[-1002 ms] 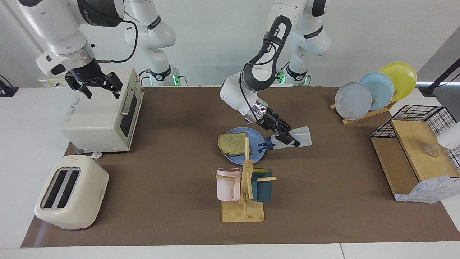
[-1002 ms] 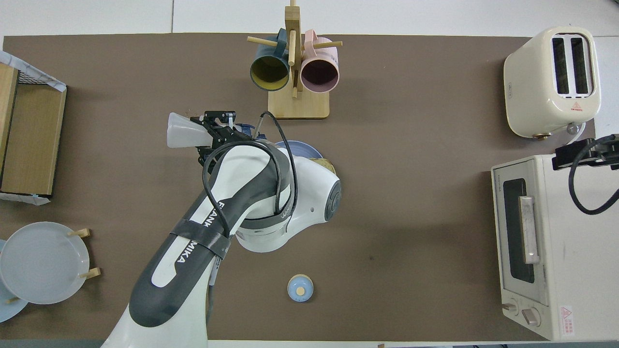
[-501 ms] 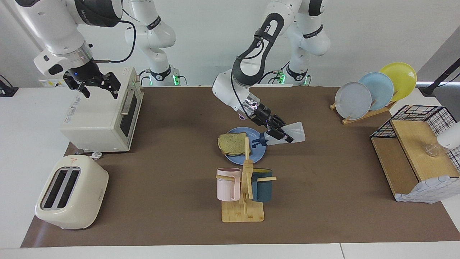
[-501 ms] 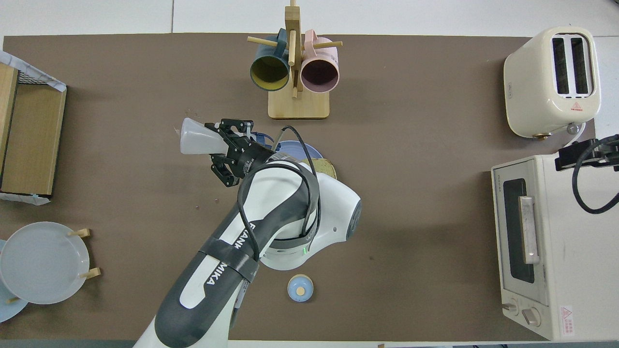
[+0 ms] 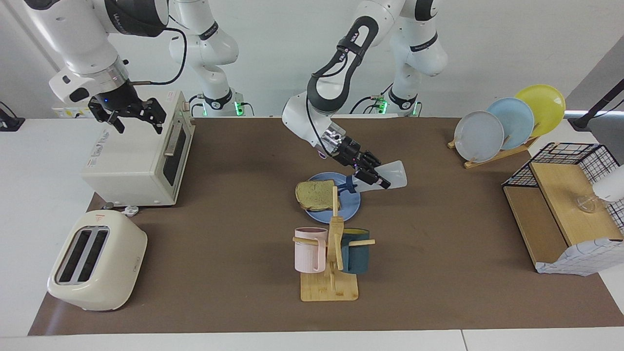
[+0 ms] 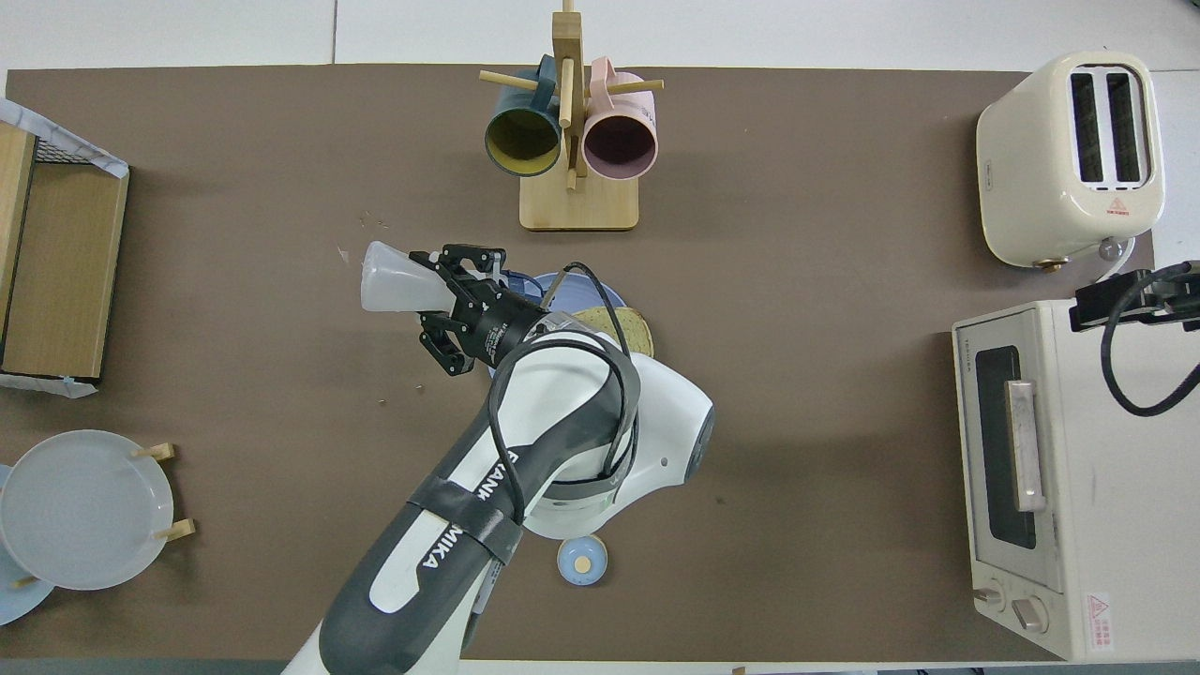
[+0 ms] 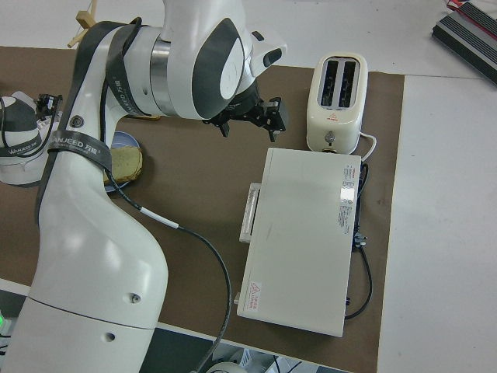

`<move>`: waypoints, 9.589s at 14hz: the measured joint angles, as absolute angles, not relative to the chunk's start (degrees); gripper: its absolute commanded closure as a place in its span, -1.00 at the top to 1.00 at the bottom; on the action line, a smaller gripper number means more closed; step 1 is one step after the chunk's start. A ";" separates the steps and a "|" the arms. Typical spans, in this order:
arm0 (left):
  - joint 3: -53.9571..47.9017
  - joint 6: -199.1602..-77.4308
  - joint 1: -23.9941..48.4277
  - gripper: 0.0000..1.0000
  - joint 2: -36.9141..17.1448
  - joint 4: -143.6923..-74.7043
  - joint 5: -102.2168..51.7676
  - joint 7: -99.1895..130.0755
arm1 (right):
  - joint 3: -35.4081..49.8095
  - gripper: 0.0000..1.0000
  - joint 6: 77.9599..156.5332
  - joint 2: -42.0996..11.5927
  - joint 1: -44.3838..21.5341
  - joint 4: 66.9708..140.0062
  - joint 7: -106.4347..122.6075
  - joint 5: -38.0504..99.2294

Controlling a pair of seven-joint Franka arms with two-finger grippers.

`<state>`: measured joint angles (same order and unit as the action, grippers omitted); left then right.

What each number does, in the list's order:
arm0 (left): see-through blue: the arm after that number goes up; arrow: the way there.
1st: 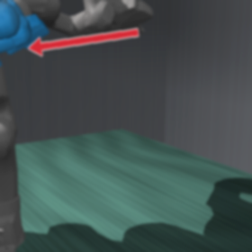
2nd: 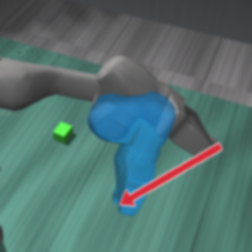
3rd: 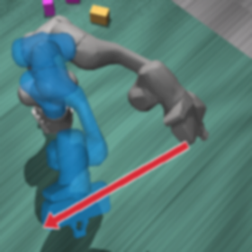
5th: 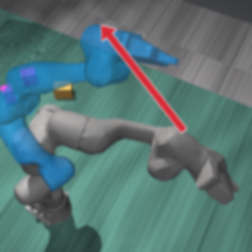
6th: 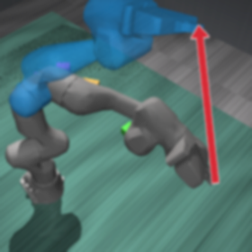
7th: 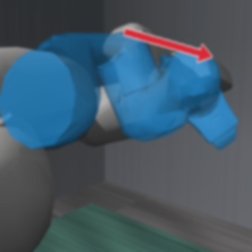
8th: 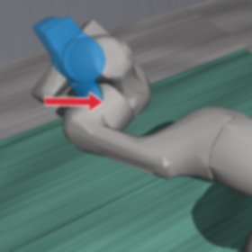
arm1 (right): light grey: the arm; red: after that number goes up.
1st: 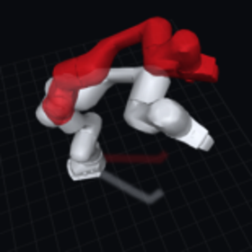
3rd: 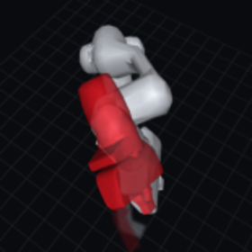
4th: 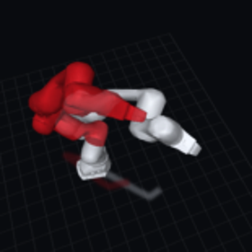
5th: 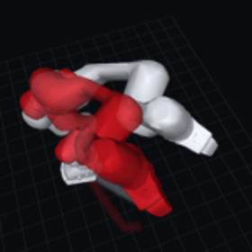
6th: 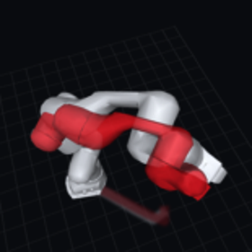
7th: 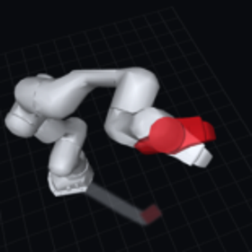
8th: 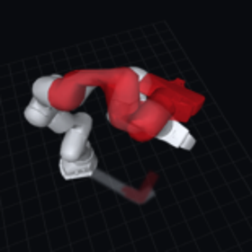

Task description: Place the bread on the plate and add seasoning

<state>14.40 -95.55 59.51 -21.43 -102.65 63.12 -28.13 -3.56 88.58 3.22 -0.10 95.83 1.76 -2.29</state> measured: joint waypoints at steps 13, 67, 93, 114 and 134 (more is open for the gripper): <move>13.65 -98.68 62.41 -1.00 -21.67 -106.91 64.93 -28.15 | -3.56 1.00 88.58 3.22 -0.09 95.83 1.76 -2.29; 15.08 -132.27 31.88 -1.00 -4.21 -110.68 9.84 -16.53 | -3.56 1.00 88.58 3.22 -0.09 95.83 1.76 -2.29; 14.68 -199.30 28.85 -1.00 -13.74 -135.74 8.38 16.67 | -3.56 1.00 88.58 3.22 -0.09 95.83 1.76 -2.29; 14.65 -199.55 28.87 1.00 -19.60 -133.89 11.18 16.46 | -3.56 1.00 88.58 3.22 -0.09 95.83 1.76 -2.29; 14.01 -190.60 33.54 1.00 5.48 -153.70 12.07 16.72 | -3.56 1.00 88.58 3.22 -0.09 95.83 1.76 -2.29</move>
